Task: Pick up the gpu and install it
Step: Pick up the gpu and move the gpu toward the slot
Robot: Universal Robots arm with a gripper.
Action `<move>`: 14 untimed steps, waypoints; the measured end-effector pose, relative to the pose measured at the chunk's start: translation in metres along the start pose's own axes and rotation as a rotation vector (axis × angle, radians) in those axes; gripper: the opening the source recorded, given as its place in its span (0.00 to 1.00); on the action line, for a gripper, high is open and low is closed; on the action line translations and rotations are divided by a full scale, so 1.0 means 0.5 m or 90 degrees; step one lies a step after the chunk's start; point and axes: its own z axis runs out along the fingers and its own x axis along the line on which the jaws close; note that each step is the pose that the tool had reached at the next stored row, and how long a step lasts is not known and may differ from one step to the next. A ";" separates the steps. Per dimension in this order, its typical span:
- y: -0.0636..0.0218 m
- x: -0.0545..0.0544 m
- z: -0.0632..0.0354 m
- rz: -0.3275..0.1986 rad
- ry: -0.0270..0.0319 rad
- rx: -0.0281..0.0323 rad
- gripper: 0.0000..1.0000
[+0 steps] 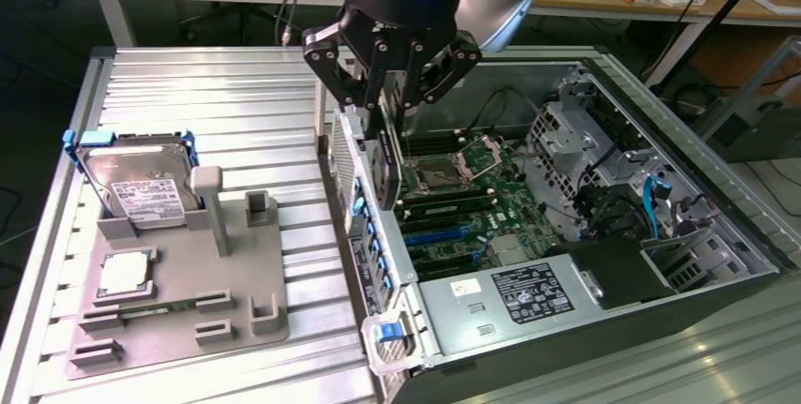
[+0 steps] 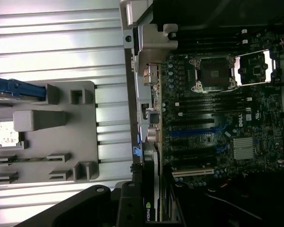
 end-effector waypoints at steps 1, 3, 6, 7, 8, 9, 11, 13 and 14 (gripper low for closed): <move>0.000 -0.002 0.000 0.000 0.0000 0.0000 0.27; 0.000 -0.006 0.000 0.000 0.0001 0.0000 0.27; 0.001 -0.012 0.001 0.000 0.0001 0.0000 0.27; 0.001 -0.014 0.001 0.000 0.0001 0.0000 0.27; 0.001 -0.016 0.001 0.000 0.0001 0.0000 0.27; 0.001 -0.017 0.001 0.000 0.0001 0.0000 0.27; 0.002 -0.021 0.001 0.000 0.0001 0.0000 0.27; 0.002 -0.024 0.001 0.000 0.0001 0.0000 0.27; 0.002 -0.026 0.001 0.000 0.0001 0.0000 0.27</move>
